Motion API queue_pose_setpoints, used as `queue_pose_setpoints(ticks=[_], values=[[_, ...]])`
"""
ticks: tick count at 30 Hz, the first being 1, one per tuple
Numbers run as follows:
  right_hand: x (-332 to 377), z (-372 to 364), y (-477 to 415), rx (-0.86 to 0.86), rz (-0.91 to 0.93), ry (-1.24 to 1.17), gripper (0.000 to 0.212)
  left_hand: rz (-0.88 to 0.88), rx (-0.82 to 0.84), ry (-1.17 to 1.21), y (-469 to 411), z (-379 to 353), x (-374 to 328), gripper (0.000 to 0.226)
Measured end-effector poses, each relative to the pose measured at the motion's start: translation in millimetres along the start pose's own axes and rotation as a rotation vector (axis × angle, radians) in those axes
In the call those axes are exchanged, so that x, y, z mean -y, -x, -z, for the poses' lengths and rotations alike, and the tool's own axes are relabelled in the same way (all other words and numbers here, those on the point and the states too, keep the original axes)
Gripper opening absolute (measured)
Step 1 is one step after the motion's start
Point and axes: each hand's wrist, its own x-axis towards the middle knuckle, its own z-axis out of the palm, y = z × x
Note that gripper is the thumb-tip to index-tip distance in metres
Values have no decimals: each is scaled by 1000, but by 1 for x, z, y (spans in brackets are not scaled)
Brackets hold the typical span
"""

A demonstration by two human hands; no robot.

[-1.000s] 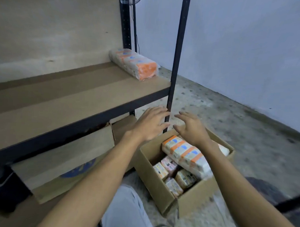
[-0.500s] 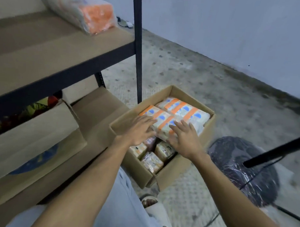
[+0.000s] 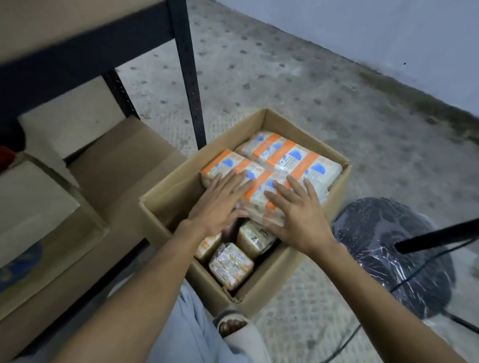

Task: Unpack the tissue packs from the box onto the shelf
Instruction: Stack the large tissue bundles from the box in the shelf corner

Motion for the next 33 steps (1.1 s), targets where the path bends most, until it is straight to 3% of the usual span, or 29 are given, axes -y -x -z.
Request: queue_pose_setpoints(ticks=[6,11,22,33], values=[[0,1,-2,35,22,-19,58,-41,2,79,-10,-4,1,66],[1,3,1,-42,61,-39,45,-41,-62,132,-7,-1,3,60],[12,44,3,-97,93,-105,50,30,-246,258,14,36,-9,44],[48,127,20,-394,190,-75,48,9,-374,167,49,133,-33,46]])
